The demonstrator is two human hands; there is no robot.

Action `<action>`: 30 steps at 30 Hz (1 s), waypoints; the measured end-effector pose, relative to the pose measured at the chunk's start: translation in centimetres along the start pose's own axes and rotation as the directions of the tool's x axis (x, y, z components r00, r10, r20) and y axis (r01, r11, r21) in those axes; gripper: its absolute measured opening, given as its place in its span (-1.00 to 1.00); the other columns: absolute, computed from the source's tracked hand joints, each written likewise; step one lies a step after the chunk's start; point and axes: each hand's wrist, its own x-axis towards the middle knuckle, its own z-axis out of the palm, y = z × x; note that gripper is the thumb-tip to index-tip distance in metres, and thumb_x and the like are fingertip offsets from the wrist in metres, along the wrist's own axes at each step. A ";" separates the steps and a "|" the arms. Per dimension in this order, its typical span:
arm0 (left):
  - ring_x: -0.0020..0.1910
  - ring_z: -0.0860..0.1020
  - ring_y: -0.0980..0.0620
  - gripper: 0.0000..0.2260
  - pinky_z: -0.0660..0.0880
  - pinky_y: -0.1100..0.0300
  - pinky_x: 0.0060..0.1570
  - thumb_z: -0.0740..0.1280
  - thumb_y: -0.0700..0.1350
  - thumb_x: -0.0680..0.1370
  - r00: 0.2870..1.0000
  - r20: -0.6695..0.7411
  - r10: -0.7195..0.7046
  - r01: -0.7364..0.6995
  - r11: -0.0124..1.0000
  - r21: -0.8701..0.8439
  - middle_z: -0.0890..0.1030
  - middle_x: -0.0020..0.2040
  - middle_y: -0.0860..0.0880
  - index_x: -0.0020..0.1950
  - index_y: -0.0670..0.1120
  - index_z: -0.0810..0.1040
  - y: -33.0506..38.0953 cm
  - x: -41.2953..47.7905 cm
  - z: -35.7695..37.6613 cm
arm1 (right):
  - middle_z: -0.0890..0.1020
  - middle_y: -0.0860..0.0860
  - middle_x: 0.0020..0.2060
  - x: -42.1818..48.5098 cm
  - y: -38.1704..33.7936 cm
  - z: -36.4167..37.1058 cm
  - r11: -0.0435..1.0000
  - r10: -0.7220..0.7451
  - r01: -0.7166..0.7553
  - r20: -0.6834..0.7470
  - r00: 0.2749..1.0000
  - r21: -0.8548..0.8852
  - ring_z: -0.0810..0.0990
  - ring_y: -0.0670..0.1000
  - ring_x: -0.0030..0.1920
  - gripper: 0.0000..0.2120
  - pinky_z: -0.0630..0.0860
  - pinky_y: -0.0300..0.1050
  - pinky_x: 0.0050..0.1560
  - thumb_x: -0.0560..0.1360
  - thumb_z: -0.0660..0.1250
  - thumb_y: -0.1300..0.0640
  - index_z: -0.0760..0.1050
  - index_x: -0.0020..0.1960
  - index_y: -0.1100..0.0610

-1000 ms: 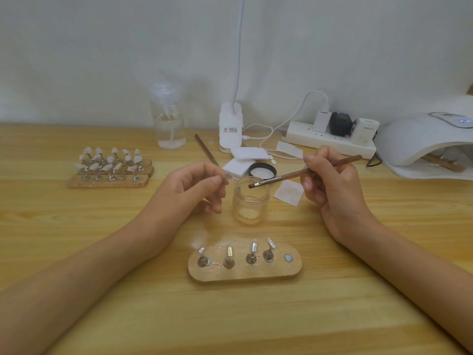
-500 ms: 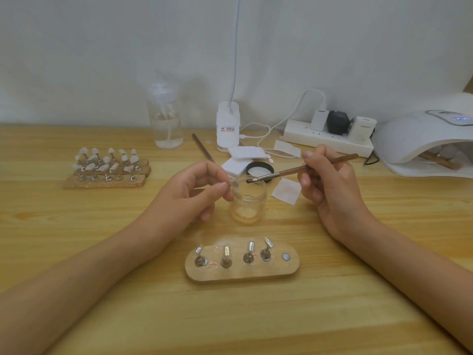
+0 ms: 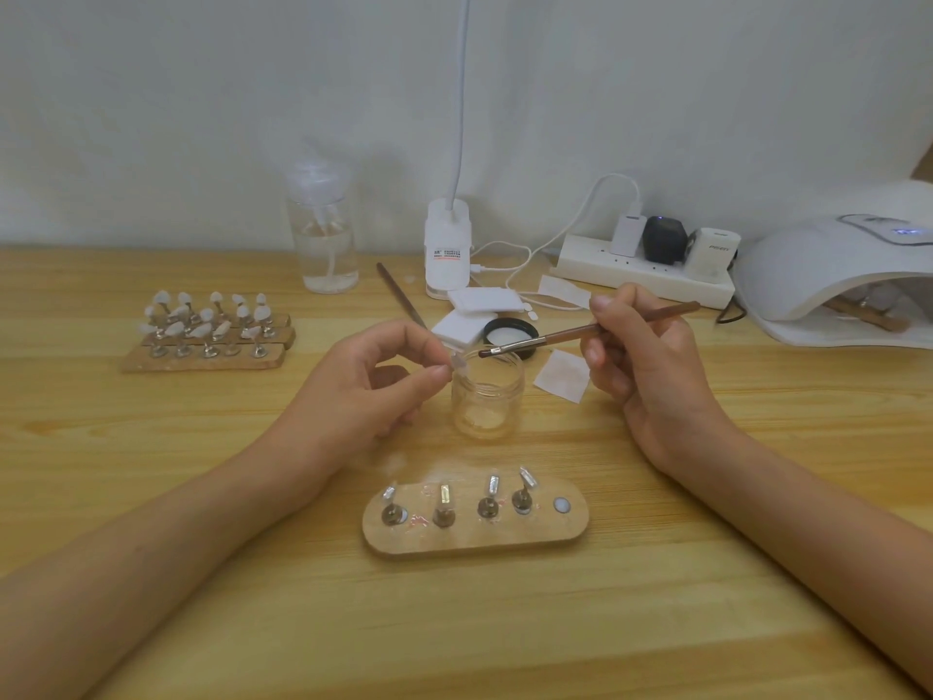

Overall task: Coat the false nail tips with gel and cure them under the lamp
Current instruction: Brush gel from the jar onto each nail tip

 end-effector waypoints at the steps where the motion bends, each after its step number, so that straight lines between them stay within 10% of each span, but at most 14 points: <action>1: -0.42 0.45 0.18 -0.98 0.34 0.40 -0.48 0.41 -0.18 0.53 1.000 -0.003 0.000 0.000 1.000 0.005 0.57 -0.35 0.21 -0.07 -0.07 0.60 0.1 0.0 0.0 | 0.50 -0.04 -0.51 0.0 0.0 0.0 1.000 -0.001 0.001 0.003 1.000 0.002 0.28 -0.07 -0.47 -0.62 0.17 -0.29 -0.51 0.59 0.31 0.14 0.42 -0.39 -0.06; 30: -0.42 0.48 0.18 -0.90 0.34 0.39 -0.49 0.46 -0.07 0.39 1.000 -0.013 0.019 -0.019 0.999 -0.041 0.60 -0.33 0.19 -0.16 -0.04 0.60 0.6 -0.1 0.3 | 0.56 0.03 -0.47 -0.1 0.0 0.3 1.000 -0.012 0.013 0.056 0.998 -0.017 0.29 -0.10 -0.57 -0.77 0.23 -0.32 -0.54 0.52 0.34 0.10 0.38 -0.26 0.10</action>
